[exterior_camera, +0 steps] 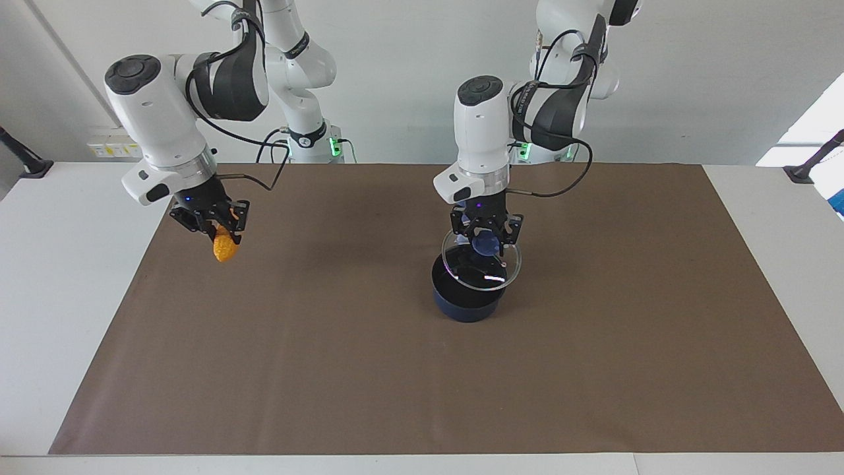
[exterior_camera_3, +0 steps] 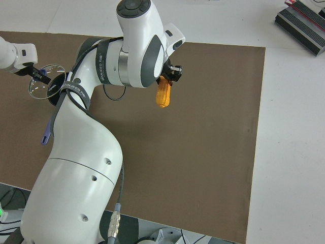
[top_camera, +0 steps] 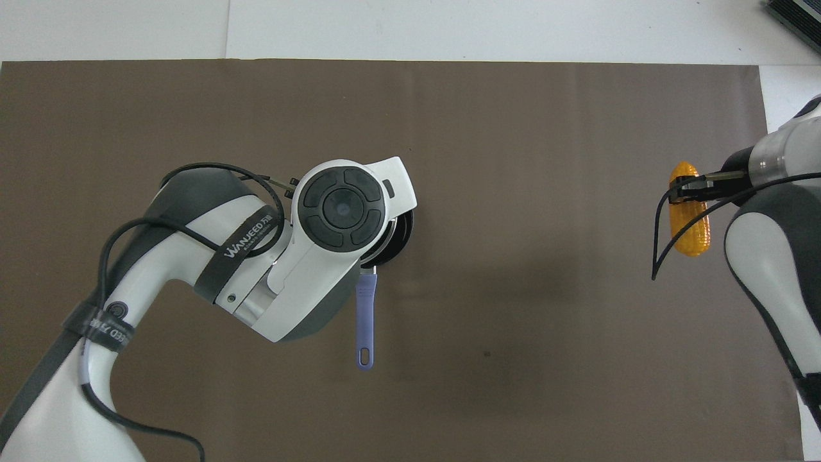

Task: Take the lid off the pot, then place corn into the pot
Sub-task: 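Lift the lid aside with the left gripper while the right gripper carries the corn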

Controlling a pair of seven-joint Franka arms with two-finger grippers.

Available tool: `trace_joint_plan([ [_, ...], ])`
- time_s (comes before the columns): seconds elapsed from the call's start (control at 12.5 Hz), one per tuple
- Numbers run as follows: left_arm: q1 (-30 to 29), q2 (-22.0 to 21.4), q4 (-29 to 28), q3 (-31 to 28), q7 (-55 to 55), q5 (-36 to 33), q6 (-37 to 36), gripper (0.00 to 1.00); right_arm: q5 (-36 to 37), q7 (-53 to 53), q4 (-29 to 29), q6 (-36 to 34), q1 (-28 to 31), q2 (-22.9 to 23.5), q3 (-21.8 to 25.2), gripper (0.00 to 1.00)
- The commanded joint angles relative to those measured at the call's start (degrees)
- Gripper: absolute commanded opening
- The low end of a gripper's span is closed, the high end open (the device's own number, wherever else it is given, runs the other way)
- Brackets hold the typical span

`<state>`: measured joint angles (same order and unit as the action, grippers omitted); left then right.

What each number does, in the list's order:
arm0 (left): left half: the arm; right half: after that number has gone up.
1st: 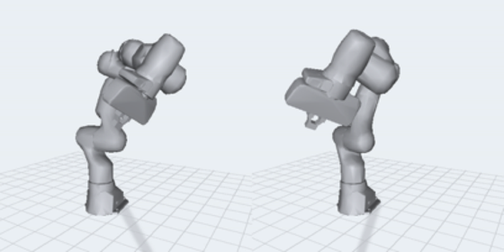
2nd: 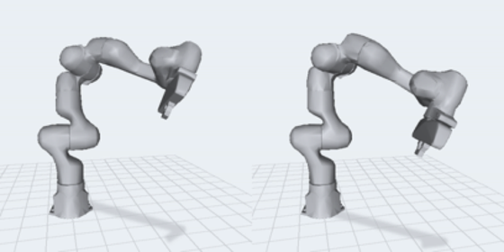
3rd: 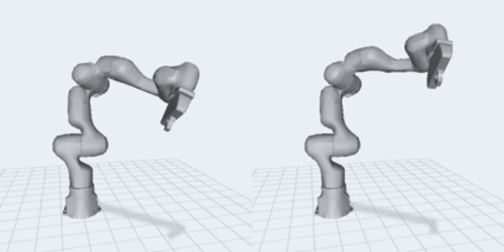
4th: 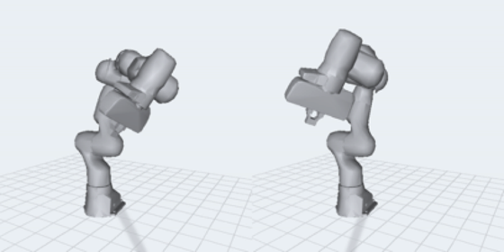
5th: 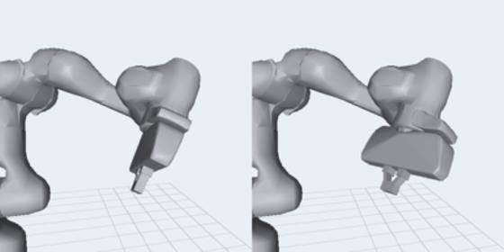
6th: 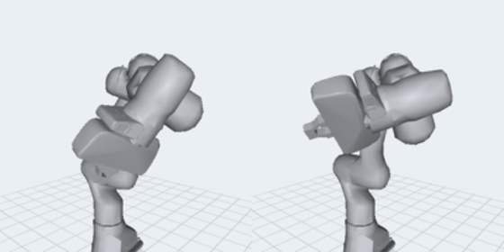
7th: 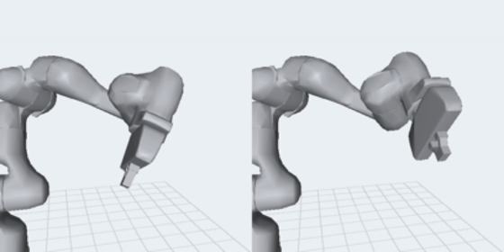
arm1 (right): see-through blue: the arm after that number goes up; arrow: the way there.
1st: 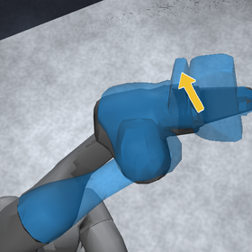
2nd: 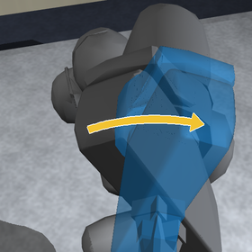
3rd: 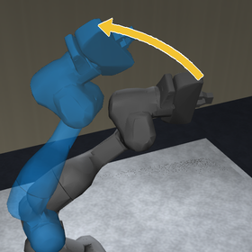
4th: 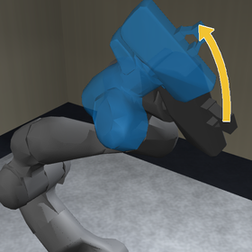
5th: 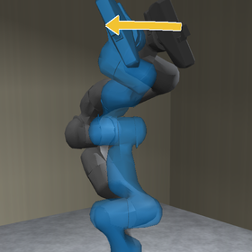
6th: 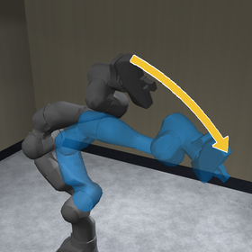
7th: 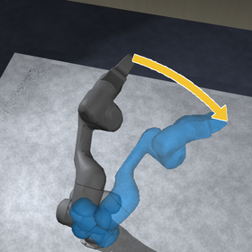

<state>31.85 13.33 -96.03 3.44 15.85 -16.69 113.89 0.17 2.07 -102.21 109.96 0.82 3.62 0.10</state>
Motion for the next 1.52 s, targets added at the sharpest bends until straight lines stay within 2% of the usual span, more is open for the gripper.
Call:
trace_joint_plan([
  [0.0,-3.80,-3.74,-4.42,-0.02,0.23,-1.24,-1.21,0.22,-0.96,-3.72,-0.27,-1.33,0.32,-0.90,-3.60,0.00],
  [0.24,-9.77,-6.20,-10.55,-0.02,0.32,-1.33,0.79,0.12,-0.96,-11.96,-0.62,-1.33,-3.44,-1.51,-5.38,0.00],
  [0.48,-17.67,-10.50,-21.18,0.07,-0.20,-1.24,11.14,0.03,-1.31,-22.78,-0.45,-0.28,-9.32,-0.90,-5.46,0.00],
  [0.64,-23.56,-12.09,-25.60,0.07,-0.82,-1.24,16.26,0.00,-7.69,-31.20,-0.19,2.08,-13.45,-0.11,-5.47,0.00],
  [0.8,-28.92,-11.05,-25.70,0.07,-5.88,-1.24,17.59,0.00,-9.74,-39.99,-0.01,9.01,-18.63,1.90,-5.55,0.00],
  [0.96,-33.50,-8.94,-25.78,0.07,-10.66,-1.24,19.87,0.00,-11.49,-47.29,0.16,14.38,-20.58,3.93,-5.55,0.00],
  [1.28,-36.77,-4.02,-25.70,0.07,-11.02,-1.24,26.02,0.00,-11.77,-59.96,7.80,18.53,-24.70,12.35,-5.55,0.00],
  [1.44,-36.86,-3.14,-25.52,0.07,-10.84,-1.24,26.47,0.00,-11.60,-66.98,10.44,24.30,-27.44,17.01,-5.55,0.00],
])
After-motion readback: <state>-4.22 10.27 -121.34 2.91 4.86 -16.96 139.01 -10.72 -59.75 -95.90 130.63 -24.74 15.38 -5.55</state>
